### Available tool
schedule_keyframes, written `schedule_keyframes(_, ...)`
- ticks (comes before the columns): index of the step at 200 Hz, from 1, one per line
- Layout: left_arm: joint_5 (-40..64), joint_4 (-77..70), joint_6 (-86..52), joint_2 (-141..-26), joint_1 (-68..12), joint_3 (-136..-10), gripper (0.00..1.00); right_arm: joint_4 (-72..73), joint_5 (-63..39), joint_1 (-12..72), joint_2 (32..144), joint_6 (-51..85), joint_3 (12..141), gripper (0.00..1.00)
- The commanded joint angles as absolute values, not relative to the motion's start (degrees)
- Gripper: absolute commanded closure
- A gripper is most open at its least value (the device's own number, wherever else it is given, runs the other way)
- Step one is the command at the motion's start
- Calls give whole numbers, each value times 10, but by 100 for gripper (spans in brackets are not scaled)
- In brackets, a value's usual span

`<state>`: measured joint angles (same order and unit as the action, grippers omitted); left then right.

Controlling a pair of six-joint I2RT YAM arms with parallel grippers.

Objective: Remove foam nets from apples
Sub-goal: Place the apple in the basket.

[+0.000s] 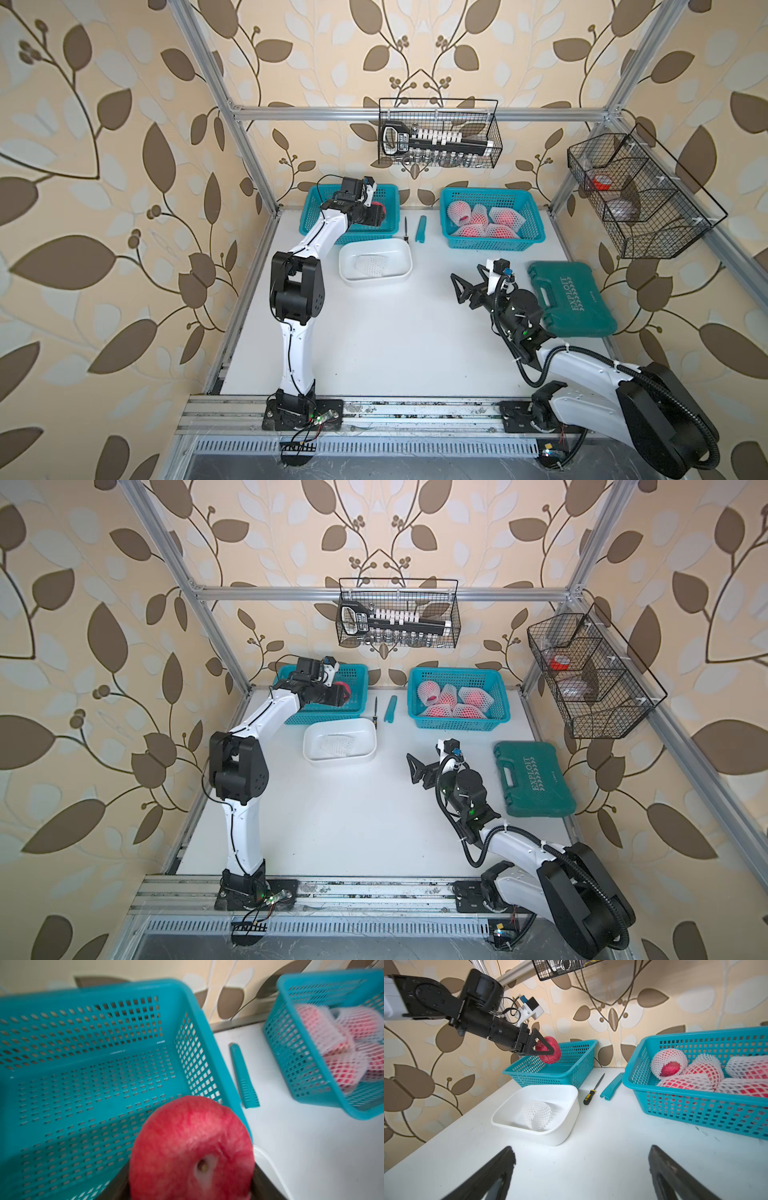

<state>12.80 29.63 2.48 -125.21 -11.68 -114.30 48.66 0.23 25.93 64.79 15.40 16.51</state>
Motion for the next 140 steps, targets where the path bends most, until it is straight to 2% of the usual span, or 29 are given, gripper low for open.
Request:
schedule_keyframes(1, 108, 365, 45, -1290, -124, -1235, 47, 507, 21, 262, 621, 139, 161, 0)
schedule_keyframes(51, 99, 360, 53, -1371, -123, -1323, 45, 531, 50, 262, 642, 156, 145, 0)
schedule_keyframes(77, 103, 338, 58, -1388, -123, -1325, 43, 532, 47, 261, 648, 159, 147, 1)
schedule_keyframes(93, 104, 328, 61, -1397, -123, -1325, 38, 529, 53, 262, 644, 157, 146, 0)
schedule_keyframes(140, 108, 314, 69, -1418, -123, -1329, 34, 529, 56, 262, 644, 156, 145, 0)
